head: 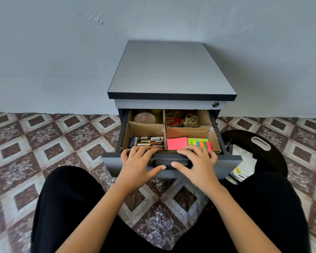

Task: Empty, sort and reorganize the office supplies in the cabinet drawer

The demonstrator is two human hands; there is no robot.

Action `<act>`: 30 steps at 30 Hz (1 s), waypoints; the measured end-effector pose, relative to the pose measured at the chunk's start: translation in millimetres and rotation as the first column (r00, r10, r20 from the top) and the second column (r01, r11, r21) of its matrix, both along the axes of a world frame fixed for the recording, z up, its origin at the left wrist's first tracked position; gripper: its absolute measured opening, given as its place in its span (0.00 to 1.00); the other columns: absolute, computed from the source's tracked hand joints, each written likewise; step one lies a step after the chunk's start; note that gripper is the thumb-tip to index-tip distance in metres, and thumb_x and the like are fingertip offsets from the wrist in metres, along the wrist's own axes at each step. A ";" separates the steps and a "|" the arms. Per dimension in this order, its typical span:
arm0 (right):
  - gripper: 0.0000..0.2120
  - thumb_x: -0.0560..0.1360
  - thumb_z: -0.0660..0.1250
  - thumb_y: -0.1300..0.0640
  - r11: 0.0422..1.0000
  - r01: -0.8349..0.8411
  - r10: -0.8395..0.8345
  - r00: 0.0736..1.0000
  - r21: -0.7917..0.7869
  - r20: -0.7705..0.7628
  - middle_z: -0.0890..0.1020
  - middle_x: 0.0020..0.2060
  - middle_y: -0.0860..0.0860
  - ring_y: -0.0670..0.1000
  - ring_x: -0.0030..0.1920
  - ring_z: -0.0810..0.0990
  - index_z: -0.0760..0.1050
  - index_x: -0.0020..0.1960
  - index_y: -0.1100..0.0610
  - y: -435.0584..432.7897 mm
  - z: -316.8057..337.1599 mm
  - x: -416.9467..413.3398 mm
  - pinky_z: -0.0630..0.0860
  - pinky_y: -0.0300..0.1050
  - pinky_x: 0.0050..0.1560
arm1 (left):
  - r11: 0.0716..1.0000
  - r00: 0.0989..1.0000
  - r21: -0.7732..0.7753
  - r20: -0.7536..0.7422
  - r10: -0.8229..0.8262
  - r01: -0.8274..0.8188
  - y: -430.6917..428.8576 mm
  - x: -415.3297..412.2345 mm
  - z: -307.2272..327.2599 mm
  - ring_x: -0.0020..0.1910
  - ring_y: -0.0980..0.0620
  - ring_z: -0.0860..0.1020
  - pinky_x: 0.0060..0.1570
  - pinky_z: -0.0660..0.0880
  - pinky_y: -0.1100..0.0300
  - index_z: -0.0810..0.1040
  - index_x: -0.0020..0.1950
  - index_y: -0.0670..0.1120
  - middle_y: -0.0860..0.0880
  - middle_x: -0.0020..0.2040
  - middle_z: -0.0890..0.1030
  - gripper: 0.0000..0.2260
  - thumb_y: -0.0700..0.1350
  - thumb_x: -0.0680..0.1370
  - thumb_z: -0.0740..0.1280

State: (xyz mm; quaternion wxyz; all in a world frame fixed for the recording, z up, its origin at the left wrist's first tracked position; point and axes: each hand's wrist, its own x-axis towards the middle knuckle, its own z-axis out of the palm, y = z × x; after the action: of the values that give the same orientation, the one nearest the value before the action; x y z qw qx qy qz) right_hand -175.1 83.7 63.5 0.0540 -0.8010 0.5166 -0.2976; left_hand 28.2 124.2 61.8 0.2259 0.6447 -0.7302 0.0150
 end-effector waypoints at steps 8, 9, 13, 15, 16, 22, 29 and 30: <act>0.38 0.66 0.59 0.28 0.958 0.288 -0.287 0.956 0.004 -0.060 0.74 0.64 0.59 0.61 0.68 0.67 0.76 0.62 0.56 -10.9 -2.6 12.3 0.52 0.70 0.65 | 0.975 0.975 0.029 -0.033 0.220 -0.219 -21.2 -5.0 2.3 0.69 0.40 0.59 0.67 0.61 0.38 0.71 0.68 0.41 0.38 0.68 0.70 0.43 0.75 0.71 0.48; 0.42 0.66 0.59 0.27 0.938 0.345 -0.345 0.938 0.042 -0.022 0.69 0.68 0.62 0.63 0.71 0.62 0.72 0.67 0.57 -4.1 -5.3 15.7 0.51 0.69 0.66 | 0.959 0.959 0.046 -0.045 0.281 -0.279 -17.3 -9.7 1.0 0.70 0.38 0.57 0.67 0.58 0.39 0.70 0.69 0.41 0.37 0.69 0.68 0.44 0.75 0.70 0.49; 0.55 0.63 0.61 0.29 0.837 0.449 -0.516 0.839 0.312 0.174 0.46 0.76 0.63 0.62 0.76 0.46 0.48 0.77 0.61 16.4 -7.2 33.9 0.52 0.62 0.73 | 0.865 0.827 0.145 -0.254 0.501 -0.479 -2.7 -33.4 -2.7 0.74 0.38 0.50 0.70 0.51 0.43 0.53 0.76 0.40 0.35 0.75 0.54 0.52 0.75 0.65 0.58; 0.60 0.61 0.62 0.28 0.790 0.420 -0.566 0.779 0.447 0.268 0.40 0.76 0.58 0.59 0.76 0.45 0.38 0.77 0.60 18.1 -5.2 38.7 0.52 0.58 0.75 | 0.826 0.709 0.258 -0.425 0.563 -0.501 -1.0 -43.7 -2.3 0.76 0.43 0.41 0.74 0.46 0.48 0.39 0.76 0.41 0.40 0.77 0.38 0.57 0.71 0.63 0.65; 0.61 0.59 0.62 0.28 0.770 0.394 -0.586 0.748 0.502 0.311 0.38 0.76 0.56 0.57 0.76 0.45 0.36 0.76 0.59 17.3 -4.5 39.7 0.55 0.57 0.74 | 0.817 0.664 0.298 -0.477 0.576 -0.494 -0.3 -46.9 -2.4 0.76 0.45 0.38 0.75 0.45 0.50 0.35 0.75 0.42 0.43 0.76 0.33 0.58 0.69 0.63 0.67; 0.62 0.62 0.69 0.33 0.773 0.265 -0.568 0.693 0.577 0.444 0.32 0.75 0.50 0.48 0.76 0.39 0.30 0.75 0.57 12.0 -3.7 40.6 0.56 0.51 0.73 | 0.822 0.592 0.314 -0.578 0.562 -0.475 -5.2 -46.2 -10.8 0.77 0.48 0.42 0.72 0.60 0.46 0.30 0.74 0.44 0.57 0.66 0.21 0.62 0.72 0.58 0.64; 0.61 0.65 0.71 0.38 0.807 0.231 -0.521 0.711 0.543 0.472 0.31 0.74 0.53 0.40 0.68 0.35 0.29 0.74 0.59 -18.6 3.2 47.3 0.53 0.47 0.73 | 0.852 0.593 0.304 -0.618 0.517 -0.426 -37.1 -37.7 -4.0 0.77 0.49 0.43 0.71 0.62 0.47 0.31 0.75 0.44 0.53 0.73 0.26 0.60 0.68 0.62 0.69; 0.60 0.66 0.71 0.38 0.813 0.221 -0.511 0.713 0.539 0.480 0.31 0.74 0.54 0.40 0.68 0.35 0.29 0.74 0.60 -25.1 3.6 48.2 0.54 0.45 0.73 | 0.852 0.585 0.305 -0.625 0.517 -0.426 -43.7 -36.6 -2.9 0.77 0.49 0.44 0.70 0.63 0.46 0.31 0.75 0.45 0.53 0.73 0.27 0.60 0.67 0.63 0.69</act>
State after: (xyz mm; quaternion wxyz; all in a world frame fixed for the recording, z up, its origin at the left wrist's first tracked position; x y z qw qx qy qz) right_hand -126.9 58.5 67.1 0.3351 -0.5057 0.6773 -0.4162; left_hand -8.4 80.5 58.9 0.4274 0.7857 -0.3948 -0.2100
